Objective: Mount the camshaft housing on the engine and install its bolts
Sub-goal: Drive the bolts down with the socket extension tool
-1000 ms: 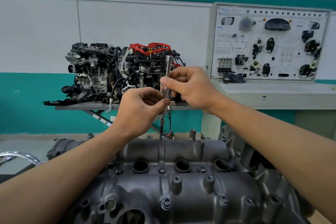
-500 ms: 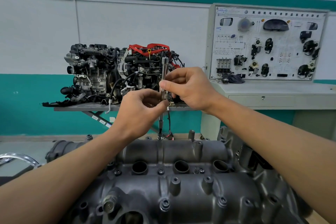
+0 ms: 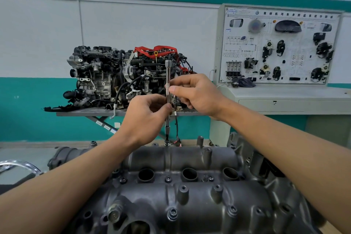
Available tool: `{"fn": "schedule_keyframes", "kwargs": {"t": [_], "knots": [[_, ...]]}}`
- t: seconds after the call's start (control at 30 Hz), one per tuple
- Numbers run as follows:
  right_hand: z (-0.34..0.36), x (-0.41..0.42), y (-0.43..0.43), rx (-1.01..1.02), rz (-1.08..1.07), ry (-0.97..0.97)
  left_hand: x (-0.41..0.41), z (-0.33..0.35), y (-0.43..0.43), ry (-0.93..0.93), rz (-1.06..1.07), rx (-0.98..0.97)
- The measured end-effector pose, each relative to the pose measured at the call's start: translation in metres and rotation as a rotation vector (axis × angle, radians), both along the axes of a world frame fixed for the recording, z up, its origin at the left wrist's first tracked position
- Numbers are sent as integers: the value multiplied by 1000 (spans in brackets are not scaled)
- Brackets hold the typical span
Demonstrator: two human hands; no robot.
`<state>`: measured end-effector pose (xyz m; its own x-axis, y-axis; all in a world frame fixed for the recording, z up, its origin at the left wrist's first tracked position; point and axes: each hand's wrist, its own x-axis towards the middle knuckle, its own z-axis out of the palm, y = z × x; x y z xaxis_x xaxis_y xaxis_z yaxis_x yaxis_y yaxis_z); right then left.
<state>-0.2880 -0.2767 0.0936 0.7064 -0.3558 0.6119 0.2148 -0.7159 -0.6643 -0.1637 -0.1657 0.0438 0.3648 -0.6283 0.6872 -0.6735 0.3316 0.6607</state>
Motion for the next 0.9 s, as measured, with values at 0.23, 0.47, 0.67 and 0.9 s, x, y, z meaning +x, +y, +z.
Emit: {"fn": "schedule_keyframes", "kwargs": {"t": [0.23, 0.47, 0.67, 0.9], "knots": [[-1, 2, 0, -47, -22, 3, -1, 0, 1, -3, -51, -4], [-3, 5, -3, -97, -80, -50, 1, 2, 1, 6, 21, -66], [-3, 3, -4, -28, 14, -10, 3, 2, 1, -22, 46, -63], [-3, 3, 3, -36, 30, 39, 0, 3, 3, -65, -19, -31]]}}
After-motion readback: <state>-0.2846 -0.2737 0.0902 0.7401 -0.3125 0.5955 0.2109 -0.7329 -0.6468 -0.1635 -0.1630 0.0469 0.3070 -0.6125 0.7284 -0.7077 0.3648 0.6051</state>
